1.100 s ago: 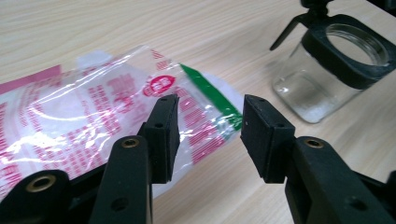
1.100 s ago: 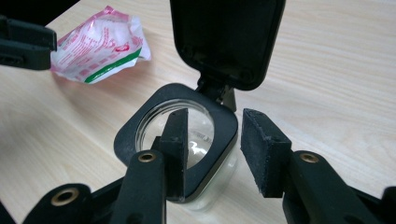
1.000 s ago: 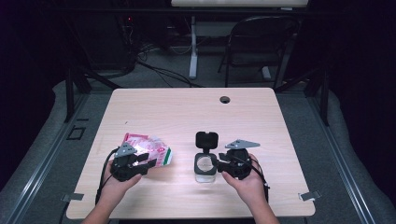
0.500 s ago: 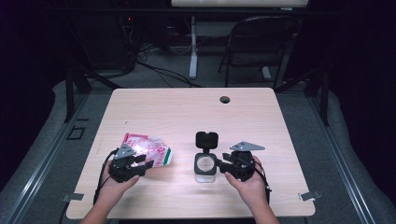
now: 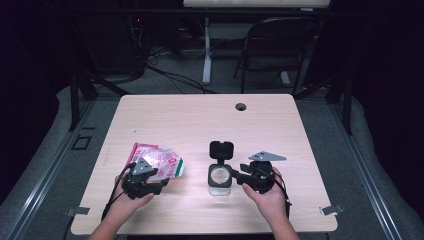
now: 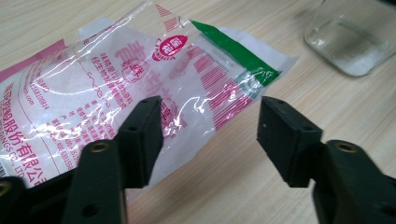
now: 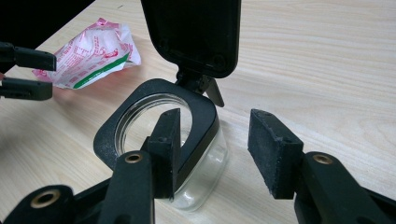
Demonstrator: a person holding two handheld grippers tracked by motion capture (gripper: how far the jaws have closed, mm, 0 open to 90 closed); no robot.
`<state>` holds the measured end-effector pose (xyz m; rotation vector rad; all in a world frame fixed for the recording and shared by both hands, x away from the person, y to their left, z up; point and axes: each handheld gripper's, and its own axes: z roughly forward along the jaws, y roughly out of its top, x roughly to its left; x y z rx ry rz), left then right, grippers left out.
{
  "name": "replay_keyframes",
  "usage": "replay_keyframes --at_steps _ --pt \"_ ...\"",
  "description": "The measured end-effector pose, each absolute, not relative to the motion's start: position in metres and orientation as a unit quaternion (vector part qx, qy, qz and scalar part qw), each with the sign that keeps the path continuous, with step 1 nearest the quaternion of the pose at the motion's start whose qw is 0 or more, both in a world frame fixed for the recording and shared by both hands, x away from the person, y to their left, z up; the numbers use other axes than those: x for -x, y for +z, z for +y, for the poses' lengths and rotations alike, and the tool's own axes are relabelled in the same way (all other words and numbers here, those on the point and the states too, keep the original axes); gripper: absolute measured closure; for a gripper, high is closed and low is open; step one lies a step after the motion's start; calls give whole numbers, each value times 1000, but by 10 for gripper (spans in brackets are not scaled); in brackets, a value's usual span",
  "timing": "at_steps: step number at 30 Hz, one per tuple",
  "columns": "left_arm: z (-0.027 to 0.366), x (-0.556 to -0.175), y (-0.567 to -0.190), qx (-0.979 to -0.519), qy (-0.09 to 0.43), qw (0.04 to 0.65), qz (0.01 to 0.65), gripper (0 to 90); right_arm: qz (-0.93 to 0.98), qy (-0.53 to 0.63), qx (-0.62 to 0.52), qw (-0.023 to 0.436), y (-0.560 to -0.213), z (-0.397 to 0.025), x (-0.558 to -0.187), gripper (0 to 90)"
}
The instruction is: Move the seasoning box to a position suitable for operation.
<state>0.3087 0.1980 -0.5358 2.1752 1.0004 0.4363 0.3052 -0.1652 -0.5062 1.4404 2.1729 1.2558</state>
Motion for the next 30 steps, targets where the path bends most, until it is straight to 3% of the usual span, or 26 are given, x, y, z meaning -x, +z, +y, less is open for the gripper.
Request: replay_keyframes --at_steps 7,30 --pt "192 -308 -543 -847 193 315 382 305 744 432 -495 122 -507 -165 -306 536" --pt "191 -319 -565 -849 240 276 381 331 740 435 -497 124 -508 -166 -306 533"
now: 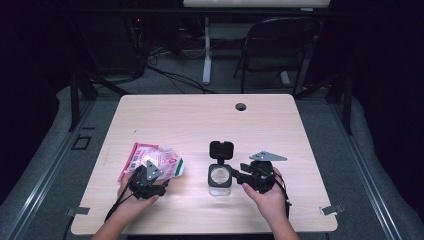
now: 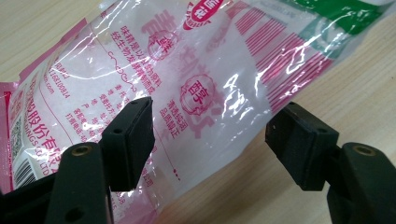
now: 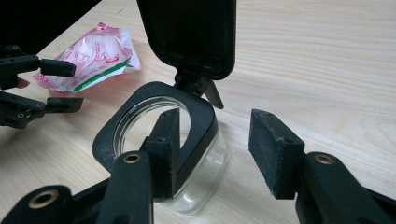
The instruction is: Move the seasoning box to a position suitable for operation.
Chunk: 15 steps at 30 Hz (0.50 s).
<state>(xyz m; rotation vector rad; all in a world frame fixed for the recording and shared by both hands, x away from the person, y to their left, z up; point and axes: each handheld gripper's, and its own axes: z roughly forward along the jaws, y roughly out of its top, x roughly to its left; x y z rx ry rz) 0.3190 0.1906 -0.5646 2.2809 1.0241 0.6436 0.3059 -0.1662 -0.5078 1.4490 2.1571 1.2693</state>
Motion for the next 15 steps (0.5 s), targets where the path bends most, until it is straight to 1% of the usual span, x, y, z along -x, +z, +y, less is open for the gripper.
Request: replay_keyframes --at_steps 8,15 --pt "195 -325 -568 -838 252 280 394 338 738 436 -498 126 -508 -167 -306 531" --pt "191 -325 -570 -837 272 277 386 358 733 441 -503 125 -508 -168 -306 530"
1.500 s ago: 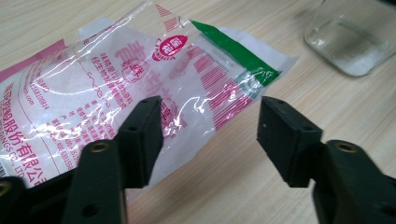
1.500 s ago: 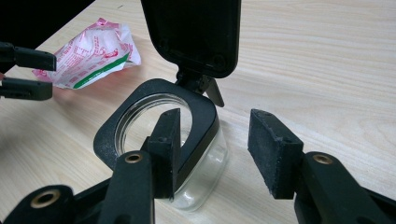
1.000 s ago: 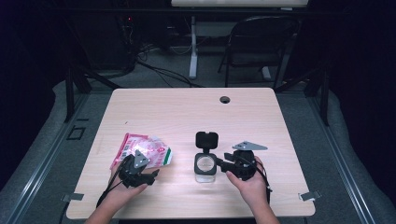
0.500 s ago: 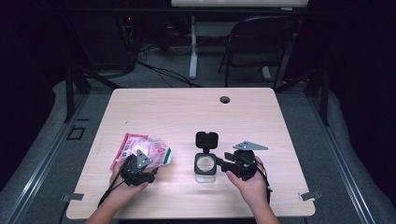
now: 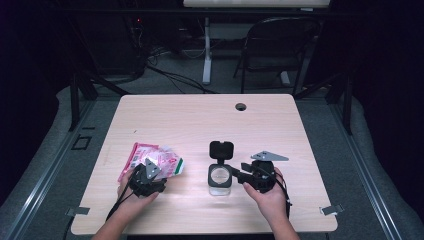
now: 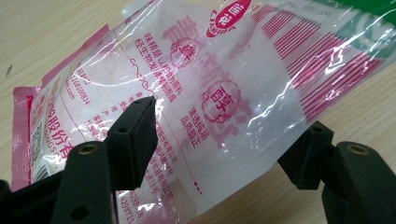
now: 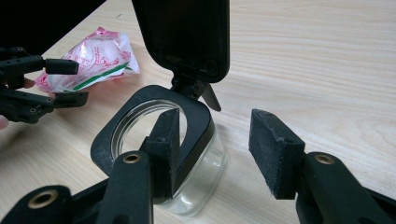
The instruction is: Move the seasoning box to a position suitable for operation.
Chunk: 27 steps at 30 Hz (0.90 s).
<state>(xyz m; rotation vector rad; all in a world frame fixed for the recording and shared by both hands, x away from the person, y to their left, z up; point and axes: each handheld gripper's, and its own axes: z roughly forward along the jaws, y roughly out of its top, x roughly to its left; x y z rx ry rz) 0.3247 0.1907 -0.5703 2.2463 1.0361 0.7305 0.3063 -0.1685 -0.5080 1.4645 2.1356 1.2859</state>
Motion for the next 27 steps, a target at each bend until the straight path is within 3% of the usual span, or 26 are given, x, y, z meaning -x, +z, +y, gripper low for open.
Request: replay_keyframes --at_steps 14,27 --pt "194 -328 -573 -825 275 291 400 460 732 443 -503 123 -509 -169 -307 527" --pt "199 -331 -575 -818 259 311 410 620 731 444 -503 125 -510 -168 -306 528"
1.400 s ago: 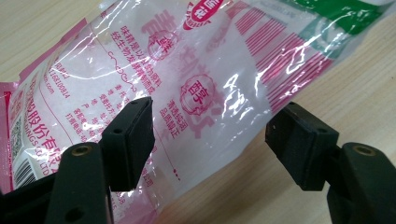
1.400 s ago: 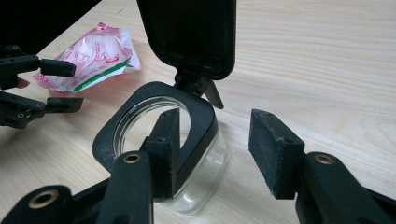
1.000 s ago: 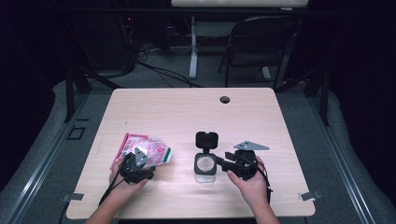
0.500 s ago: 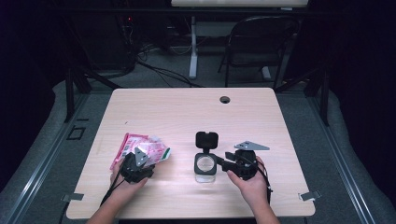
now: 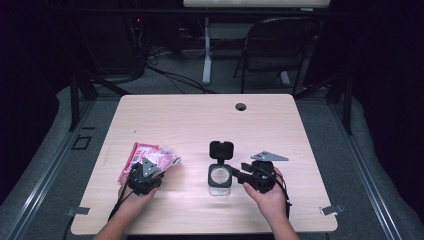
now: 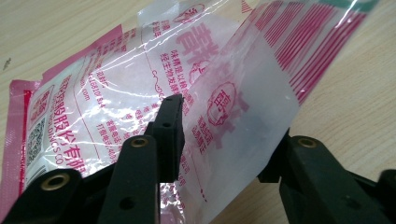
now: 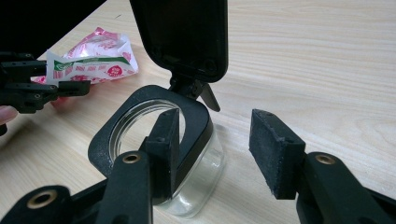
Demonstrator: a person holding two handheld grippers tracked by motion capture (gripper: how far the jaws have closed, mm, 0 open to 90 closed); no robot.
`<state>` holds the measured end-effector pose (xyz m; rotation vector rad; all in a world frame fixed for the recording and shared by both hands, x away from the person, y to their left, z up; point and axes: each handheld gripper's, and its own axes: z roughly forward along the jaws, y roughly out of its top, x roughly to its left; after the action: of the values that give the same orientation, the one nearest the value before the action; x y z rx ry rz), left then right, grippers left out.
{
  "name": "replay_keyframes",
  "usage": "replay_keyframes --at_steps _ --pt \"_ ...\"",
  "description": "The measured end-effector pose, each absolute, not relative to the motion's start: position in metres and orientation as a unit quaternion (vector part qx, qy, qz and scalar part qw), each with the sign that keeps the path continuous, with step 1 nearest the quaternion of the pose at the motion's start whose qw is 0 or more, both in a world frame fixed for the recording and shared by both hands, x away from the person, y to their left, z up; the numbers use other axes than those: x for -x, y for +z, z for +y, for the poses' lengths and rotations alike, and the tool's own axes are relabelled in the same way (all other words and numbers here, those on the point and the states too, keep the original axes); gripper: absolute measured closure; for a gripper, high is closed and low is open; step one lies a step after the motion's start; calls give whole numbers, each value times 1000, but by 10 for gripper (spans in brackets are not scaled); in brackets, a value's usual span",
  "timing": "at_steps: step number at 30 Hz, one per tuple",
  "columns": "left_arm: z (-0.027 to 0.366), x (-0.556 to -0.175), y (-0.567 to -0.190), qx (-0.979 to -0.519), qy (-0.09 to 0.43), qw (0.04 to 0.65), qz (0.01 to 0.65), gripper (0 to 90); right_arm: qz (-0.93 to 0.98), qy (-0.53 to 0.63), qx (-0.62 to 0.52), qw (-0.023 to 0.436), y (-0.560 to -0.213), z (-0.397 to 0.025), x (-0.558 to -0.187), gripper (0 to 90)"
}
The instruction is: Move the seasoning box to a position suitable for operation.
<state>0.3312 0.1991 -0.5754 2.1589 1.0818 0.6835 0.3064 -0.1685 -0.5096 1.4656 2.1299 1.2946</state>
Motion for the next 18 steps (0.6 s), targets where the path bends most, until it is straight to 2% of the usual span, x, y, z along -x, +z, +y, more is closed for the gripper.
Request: replay_keyframes --at_steps 18 --pt "206 -337 -578 -816 250 310 419 843 729 445 -504 127 -510 -168 -306 525"
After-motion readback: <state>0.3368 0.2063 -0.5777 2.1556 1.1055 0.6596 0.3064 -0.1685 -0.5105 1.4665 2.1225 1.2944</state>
